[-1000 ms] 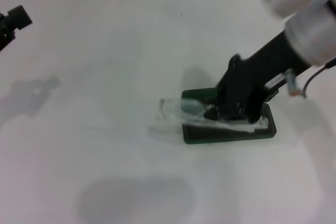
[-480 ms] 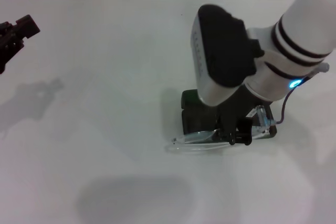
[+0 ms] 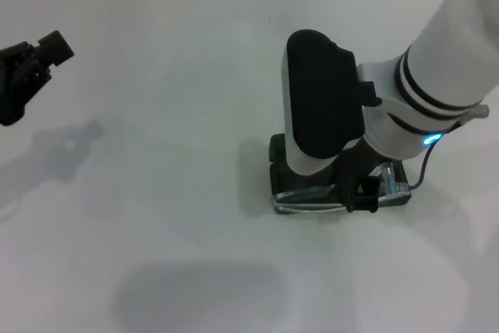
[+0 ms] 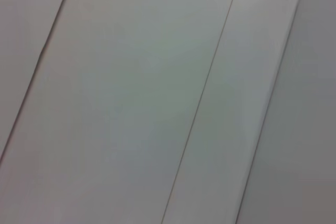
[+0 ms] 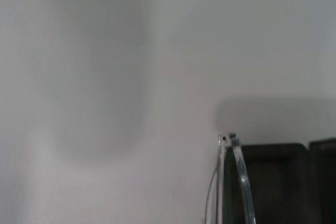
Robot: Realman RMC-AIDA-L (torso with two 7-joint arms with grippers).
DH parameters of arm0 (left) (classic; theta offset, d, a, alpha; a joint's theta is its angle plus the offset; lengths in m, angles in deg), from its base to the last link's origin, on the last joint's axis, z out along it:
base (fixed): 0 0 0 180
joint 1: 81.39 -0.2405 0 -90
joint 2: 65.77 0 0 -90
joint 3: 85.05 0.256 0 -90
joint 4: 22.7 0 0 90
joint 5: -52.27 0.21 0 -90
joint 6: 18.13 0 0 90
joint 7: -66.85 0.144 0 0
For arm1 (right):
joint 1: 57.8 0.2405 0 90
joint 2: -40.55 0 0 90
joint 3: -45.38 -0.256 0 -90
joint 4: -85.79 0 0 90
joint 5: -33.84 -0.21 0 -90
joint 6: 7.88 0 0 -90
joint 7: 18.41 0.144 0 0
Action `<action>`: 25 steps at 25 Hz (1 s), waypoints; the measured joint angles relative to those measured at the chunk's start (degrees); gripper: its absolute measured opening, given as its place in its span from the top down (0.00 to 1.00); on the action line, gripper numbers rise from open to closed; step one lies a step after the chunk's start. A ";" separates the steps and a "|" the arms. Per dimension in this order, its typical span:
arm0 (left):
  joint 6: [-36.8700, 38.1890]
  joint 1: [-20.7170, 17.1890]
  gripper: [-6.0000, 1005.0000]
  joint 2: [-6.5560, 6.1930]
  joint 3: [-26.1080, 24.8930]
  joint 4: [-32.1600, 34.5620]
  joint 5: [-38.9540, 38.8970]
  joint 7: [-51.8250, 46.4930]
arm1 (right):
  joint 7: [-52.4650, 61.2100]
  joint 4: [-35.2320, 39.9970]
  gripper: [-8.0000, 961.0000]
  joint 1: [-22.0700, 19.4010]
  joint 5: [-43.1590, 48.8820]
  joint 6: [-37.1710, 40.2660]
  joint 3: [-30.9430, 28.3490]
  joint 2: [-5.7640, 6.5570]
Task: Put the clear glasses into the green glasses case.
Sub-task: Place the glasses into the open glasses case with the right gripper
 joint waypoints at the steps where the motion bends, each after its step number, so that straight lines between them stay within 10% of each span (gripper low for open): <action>1: 0.00 -0.06 0.92 0.06 0.00 -0.08 0.03 0.12 | 0.69 0.04 0.92 -0.31 0.74 -0.64 0.38 0.00; 25: -1.47 0.51 0.91 0.03 0.10 -0.15 0.04 0.15 | 5.52 0.70 0.91 -2.68 10.17 -10.23 6.70 0.00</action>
